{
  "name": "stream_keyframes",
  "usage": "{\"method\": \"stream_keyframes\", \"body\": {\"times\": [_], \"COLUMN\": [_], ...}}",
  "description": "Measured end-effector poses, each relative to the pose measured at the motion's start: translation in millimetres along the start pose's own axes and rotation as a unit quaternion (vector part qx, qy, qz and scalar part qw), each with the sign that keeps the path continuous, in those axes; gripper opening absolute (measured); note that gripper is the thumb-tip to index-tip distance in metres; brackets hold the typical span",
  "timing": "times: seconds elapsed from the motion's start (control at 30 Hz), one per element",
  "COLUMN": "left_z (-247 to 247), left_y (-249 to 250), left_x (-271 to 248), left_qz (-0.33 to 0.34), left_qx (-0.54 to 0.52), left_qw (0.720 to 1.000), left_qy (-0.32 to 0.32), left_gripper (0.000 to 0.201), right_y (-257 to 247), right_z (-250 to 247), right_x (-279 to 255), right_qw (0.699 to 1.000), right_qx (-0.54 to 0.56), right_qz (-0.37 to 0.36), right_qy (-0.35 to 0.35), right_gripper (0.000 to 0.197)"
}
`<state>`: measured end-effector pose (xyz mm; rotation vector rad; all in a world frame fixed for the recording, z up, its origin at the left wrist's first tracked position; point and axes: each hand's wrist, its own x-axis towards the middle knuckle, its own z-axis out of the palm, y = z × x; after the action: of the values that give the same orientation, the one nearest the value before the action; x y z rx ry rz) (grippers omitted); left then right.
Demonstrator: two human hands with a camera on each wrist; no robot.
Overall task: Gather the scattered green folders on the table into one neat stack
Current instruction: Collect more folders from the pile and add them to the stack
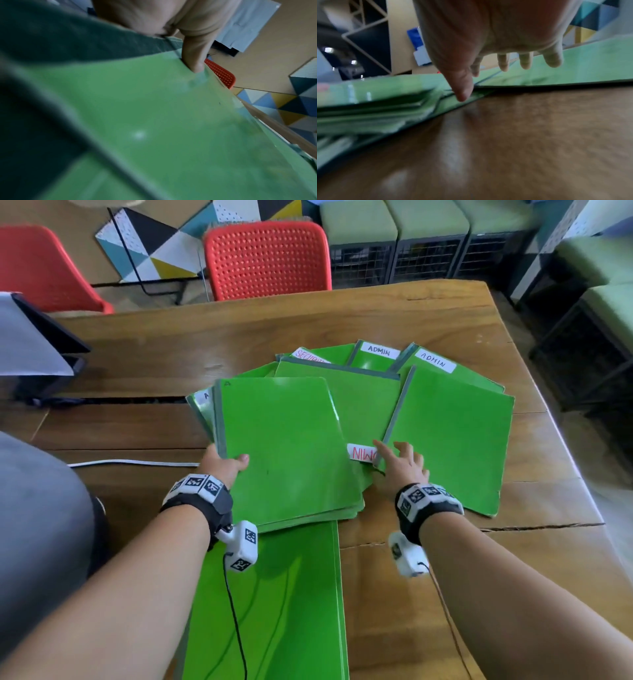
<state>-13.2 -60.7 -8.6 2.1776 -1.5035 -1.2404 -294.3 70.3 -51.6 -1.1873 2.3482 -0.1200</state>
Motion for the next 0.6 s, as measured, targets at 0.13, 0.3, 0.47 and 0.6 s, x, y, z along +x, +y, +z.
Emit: {"method": "stream_keyframes", "body": {"times": [0.13,0.3,0.47,0.6], "left_z": [-8,-2,4,4], "left_y": [-17,-24,-16,-10], "left_x": [3,-1,-10,-13], "left_qz": [-0.044,-0.057,-0.050,-0.033], "left_qx": [0.006,0.015,-0.003,-0.006], "left_qw": [0.999,0.998,0.998,0.999], "left_qy": [-0.007,-0.026,-0.031,-0.040], "left_gripper": [0.086,0.089,0.087,0.089], "right_y": [8,-3,-11,-3], "right_z": [12,7,-8,-20], "right_x": [-4,0,4,5], "right_qw": [0.993,0.974,0.961,0.962], "right_qx": [-0.110,-0.217,-0.244,-0.237], "right_qz": [-0.020,-0.067,-0.128,-0.134], "right_qy": [-0.025,-0.005,-0.015,0.007], "right_gripper": [0.067,0.047,0.034,0.029]}}
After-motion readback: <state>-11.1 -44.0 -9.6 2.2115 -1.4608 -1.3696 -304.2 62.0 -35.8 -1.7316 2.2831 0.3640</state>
